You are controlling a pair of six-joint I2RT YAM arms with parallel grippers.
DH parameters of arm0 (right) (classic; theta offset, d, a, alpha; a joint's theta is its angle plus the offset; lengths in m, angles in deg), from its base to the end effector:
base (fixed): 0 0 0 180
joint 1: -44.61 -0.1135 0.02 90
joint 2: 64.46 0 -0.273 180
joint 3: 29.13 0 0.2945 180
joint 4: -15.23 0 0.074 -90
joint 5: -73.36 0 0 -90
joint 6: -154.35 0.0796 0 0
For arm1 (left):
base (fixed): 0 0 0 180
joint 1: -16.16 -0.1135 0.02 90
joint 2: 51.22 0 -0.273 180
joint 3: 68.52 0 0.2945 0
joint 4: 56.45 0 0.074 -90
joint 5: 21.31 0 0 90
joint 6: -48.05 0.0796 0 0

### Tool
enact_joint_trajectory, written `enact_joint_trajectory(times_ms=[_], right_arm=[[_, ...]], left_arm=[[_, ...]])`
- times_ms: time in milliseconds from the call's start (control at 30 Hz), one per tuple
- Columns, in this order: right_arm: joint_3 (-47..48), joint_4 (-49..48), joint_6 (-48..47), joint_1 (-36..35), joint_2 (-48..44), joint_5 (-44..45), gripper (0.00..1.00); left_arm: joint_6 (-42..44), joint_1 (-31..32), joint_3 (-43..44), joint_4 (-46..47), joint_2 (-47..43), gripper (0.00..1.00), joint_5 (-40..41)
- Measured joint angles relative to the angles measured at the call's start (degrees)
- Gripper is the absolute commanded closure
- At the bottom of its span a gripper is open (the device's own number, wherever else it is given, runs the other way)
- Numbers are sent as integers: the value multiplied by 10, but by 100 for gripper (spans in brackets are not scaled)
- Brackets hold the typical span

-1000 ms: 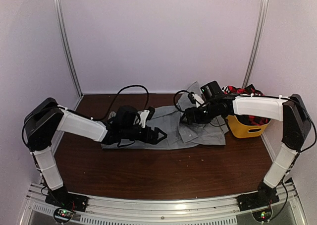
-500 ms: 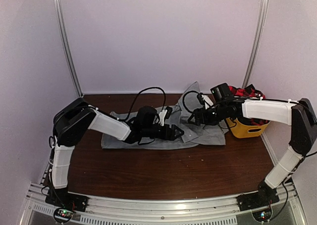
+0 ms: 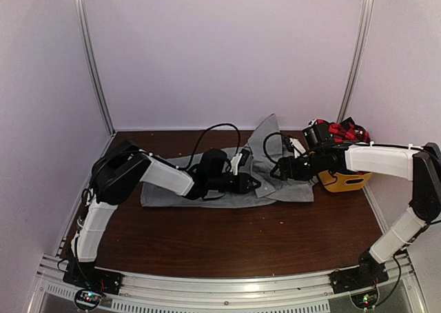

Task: Fold and stack the long sleeve shirts
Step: Pick up the sleeve from the 1/3-folded shirt, then fold the sleeve of the 1/3-folded shirt.

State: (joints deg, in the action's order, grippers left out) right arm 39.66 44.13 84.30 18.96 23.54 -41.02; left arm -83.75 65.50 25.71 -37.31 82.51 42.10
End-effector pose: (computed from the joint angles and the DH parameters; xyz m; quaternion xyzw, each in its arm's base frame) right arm 0.3341 0.1969 0.1804 -0.1208 0.9080 0.3172 0.2457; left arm 0.3457 -0.4572 0.0729 0.1836 0.7886 -0.5290 0.2542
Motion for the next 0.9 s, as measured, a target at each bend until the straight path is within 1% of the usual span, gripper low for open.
enact_joint_trajectory(times_ms=[33, 67, 233, 367, 467, 600, 733, 867, 900], right_arm=[[-3, -1, 0, 2, -3, 0, 25], [-6, 0, 0, 4, -7, 0, 25], [-14, -1, 0, 14, -31, 2, 25], [-19, 1, -3, 19, -48, 10, 25], [-24, 3, -5, 21, -55, 19, 25], [-34, 5, -8, 23, -57, 31, 25], [-41, 7, -13, 23, -57, 38, 25], [-43, 10, -17, 23, -56, 42, 25], [-44, 10, -18, 23, -56, 45, 25]], left_arm=[[0, 0, 1, 1, 0, 99, -5], [1, 0, 3, 3, 0, 100, -9], [21, -7, -5, -2, -13, 100, -45], [51, -29, -40, -73, -76, 100, -88], [85, -64, -54, -147, -142, 100, -133], [122, -118, -59, -209, -206, 100, -210], [159, -157, -61, -271, -215, 100, -268], [188, -169, -67, -341, -203, 100, -297], [194, -171, -68, -356, -201, 98, -302]])
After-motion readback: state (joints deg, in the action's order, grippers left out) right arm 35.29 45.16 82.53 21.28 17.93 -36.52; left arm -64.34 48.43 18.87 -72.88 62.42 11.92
